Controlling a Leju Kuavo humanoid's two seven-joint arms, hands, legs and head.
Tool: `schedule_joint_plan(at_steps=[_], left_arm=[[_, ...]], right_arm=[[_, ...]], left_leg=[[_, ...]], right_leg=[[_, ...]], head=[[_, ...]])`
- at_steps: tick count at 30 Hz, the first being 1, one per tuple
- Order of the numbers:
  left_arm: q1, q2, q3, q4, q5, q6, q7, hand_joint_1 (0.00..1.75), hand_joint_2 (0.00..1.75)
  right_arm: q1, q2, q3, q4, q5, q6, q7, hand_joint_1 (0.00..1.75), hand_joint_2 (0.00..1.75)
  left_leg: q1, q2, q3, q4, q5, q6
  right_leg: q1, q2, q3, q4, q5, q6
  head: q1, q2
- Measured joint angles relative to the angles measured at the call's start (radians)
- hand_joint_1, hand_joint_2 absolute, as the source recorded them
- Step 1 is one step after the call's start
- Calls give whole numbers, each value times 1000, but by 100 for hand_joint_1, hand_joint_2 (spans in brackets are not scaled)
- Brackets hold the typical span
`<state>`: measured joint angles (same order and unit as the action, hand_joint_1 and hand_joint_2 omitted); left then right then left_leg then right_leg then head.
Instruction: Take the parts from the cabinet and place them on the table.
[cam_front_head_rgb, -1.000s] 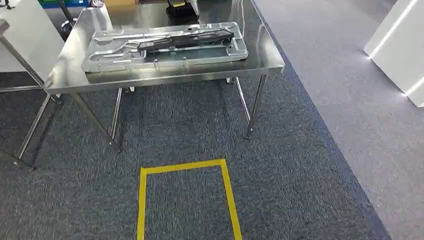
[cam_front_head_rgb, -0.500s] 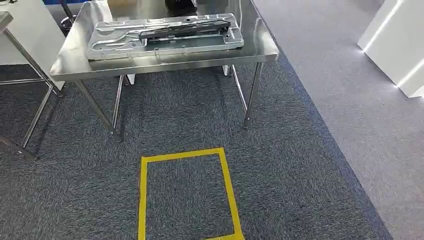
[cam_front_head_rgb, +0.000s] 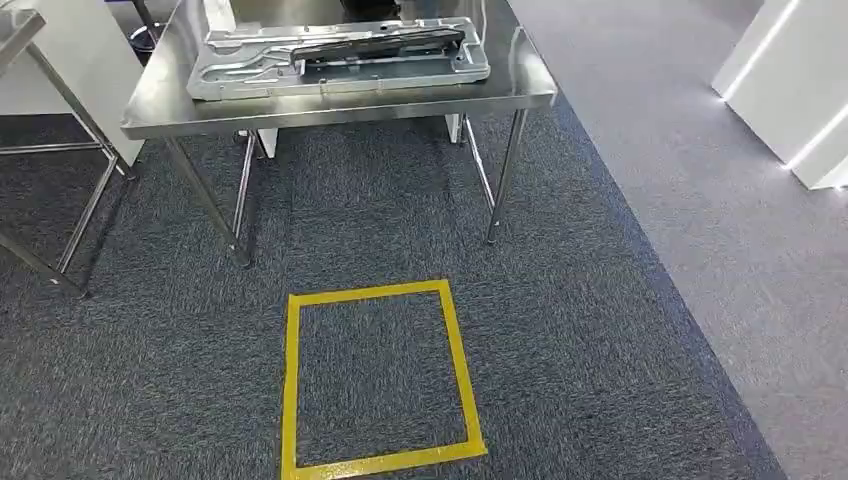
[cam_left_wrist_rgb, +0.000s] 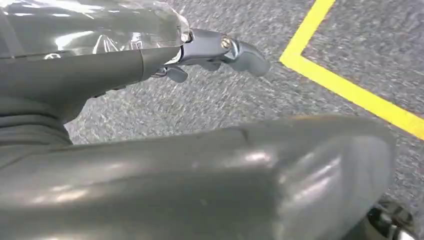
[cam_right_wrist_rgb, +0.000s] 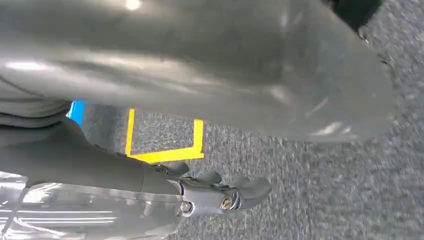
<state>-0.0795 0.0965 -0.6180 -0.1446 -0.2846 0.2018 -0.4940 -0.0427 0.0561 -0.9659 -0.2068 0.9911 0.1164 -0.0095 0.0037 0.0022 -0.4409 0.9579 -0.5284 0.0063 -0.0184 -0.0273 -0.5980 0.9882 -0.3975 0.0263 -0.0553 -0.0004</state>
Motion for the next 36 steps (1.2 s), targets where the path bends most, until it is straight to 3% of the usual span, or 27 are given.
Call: schedule_joint_plan(at_steps=[1, 2, 4, 5, 6, 7, 8, 10, 11, 12, 14, 16, 17, 18, 20, 21, 22, 23, 24, 26, 27, 29, 30, 32, 33, 35, 36], left_arm=[[0, 0, 0, 0, 0, 0, 0, 0, 0], [-1, -1, 0, 0, 0, 0, -2, 0, 0], [1, -1, 0, 0, 0, 1, -1, 0, 0], [2, -1, -1, 0, 0, 1, -2, 0, 0], [3, -1, -1, 0, 0, 1, -2, 0, 0], [4, -1, -2, 0, 0, 1, -2, 0, 0], [4, -1, -2, 0, 0, 1, -3, 0, 0], [4, -1, -5, 0, 0, 2, -3, 0, 0], [3, -2, -6, 0, 0, 2, -3, 0, 0], [3, -6, -8, 0, 0, 3, -4, 0, 0], [2, -5, -8, 0, 0, 3, -4, 0, 0], [3, -5, -9, 0, 0, 4, 3, 0, 0], [5, -3, -9, 0, 0, 5, 9, 0, 0], [3, -3, -9, 0, 0, 7, 14, 0, 0], [1, -1, -9, 0, 0, 11, 34, 0, 0], [4, -1, -9, 0, 0, 14, 41, 0, 0], [5, -1, -10, 0, -1, 17, 50, 0, 0], [6, -1, -10, 0, -1, 19, 58, 0, 0], [5, -1, -10, 0, -1, 19, 63, 0, 0], [4, -1, -13, 0, -1, 19, 68, 0, 0], [3, -1, -15, 0, -1, 18, 71, 0, 0], [4, -1, -17, 0, -1, 18, 72, 0, 0], [5, -1, -18, 0, -1, 18, 72, 0, 0], [4, -2, -19, 0, -1, 18, 72, 0, 0], [4, -2, -20, 0, -1, 18, 72, 0, 0], [3, -2, -22, 0, -1, 18, 73, 0, 0], [4, -2, -23, 0, -1, 18, 73, 0, 0]], right_arm=[[2, 0, 1, 0, 3, -1, 2, 0, 0], [2, -1, 1, 0, 4, -4, 3, 0, 0], [3, 0, 1, 2, 5, -13, 22, 0, 0], [3, 0, 1, 2, 5, -17, 27, 0, 0], [3, -1, 1, 2, 5, -23, 32, 0, 0], [3, -1, 1, 2, 5, -28, 34, 0, 0], [3, -1, 1, 2, 5, -29, 35, 0, 0], [3, -1, 1, 2, 6, -29, 36, 0, 0], [2, -1, 1, 2, 6, -29, 35, 0, 0], [0, -6, 1, 2, 6, -29, 36, 0, 0], [1, -5, 1, 2, 7, -30, 36, 0, 0], [2, -5, 1, 2, 8, -31, 38, 0, 0], [0, -2, 1, 3, 8, -31, 39, 0, 0], [-1, -2, 1, 3, 8, -34, 42, 0, 0], [0, -2, 0, 3, 6, -32, 54, 0, 0], [1, -2, 0, 3, 1, -28, 61, 0, 0], [1, -2, -4, 3, -8, -28, 72, 0, 0], [1, -1, -8, 3, -15, -28, 82, 0, 0], [0, 0, -13, 3, -20, -29, 92, 0, 0], [-2, 0, -22, 3, -22, -29, 105, 0, 0], [-1, 0, -24, 3, -23, -29, 109, 0, 0], [-3, 1, -30, 3, -23, -30, 115, 0, 0], [-3, 1, -31, 3, -23, -29, 116, 0, 175], [-4, 0, -33, 3, -23, -30, 118, 0, 175], [-4, 0, -34, 3, -23, -31, 122, 0, 175], [-3, 1, -38, 5, -23, -31, 126, 0, 175], [-2, 1, -39, 5, -23, -31, 127, 0, 175]], left_leg=[[8, -2, -7, -8, 15, 10], [6, 2, -17, -8, 25, 17], [1, 1, -43, -7, 44, 32], [-4, 0, -56, -6, 53, 35], [-9, -1, -70, -4, 61, 36], [-12, -1, -82, 1, 68, 36], [-14, -2, -94, 5, 75, 34], [-16, -4, -110, 13, 84, 31], [-17, -4, -115, 17, 87, 29], [-21, -4, -123, 21, 90, 24], [-17, -3, -125, 20, 99, 15], [-22, -5, -126, 18, 108, 3], [-17, -7, -133, 31, 92, 0], [-15, -6, -153, 73, 50, -8], [-3, -6, -213, 237, -44, -24], [0, -5, -238, 307, -71, -31], [5, -5, -245, 341, -74, -35], [9, -5, -229, 322, -54, -39], [12, -5, -190, 258, -16, -40], [15, -4, -78, 63, 58, -38], [12, -4, -50, 22, 35, -31], [4, -5, -59, 16, 42, -19], [3, -5, -63, 19, 42, -14], [14, -3, -61, 2, 56, 5], [12, -2, -63, -1, 59, 12], [8, -1, -74, 1, 64, 19], [6, -1, -78, 2, 65, 20]], right_leg=[[1, 1, -6, 0, -4, 8], [-3, 11, -16, 20, -38, 11], [-3, 16, -63, 154, -162, 9], [-3, 17, -89, 239, -205, 9], [-2, 18, -106, 305, -223, 8], [-1, 18, -102, 330, -215, 5], [1, 18, -73, 305, -185, 1], [8, 19, 39, 145, -121, -12], [14, 24, 109, 41, -109, -24], [19, 27, 144, -20, -130, -33], [23, 25, 135, -28, -123, -29], [15, 23, 131, -37, -110, -43], [11, 16, 131, -41, -101, -47], [10, 15, 124, -42, -96, -54], [11, 12, 113, -41, -89, -57], [11, 10, 108, -39, -86, -55], [10, 10, 103, -34, -85, -53], [9, 9, 98, -29, -84, -53], [8, 8, 93, -23, -85, -51], [7, 8, 89, -12, -89, -45], [9, 8, 85, -10, -89, -39], [9, 9, 81, -7, -83, -28], [8, 9, 79, -9, -80, -21], [7, 12, 76, 0, -89, -6], [6, 17, 62, 29, -115, -4], [4, 18, -16, 196, -208, -3], [4, 19, -53, 274, -238, -2]], head=[[0, 0], [0, 0], [0, 0], [0, 0], [0, 0], [0, 0], [0, 0], [0, 0], [0, 0], [0, 0], [0, 0], [0, 0], [0, 0], [0, 0], [0, 0], [0, 0], [0, 0], [0, 0], [0, 0], [0, 0], [0, 0], [0, 0], [0, 0], [0, 0], [0, 0], [0, 0], [0, 0]])
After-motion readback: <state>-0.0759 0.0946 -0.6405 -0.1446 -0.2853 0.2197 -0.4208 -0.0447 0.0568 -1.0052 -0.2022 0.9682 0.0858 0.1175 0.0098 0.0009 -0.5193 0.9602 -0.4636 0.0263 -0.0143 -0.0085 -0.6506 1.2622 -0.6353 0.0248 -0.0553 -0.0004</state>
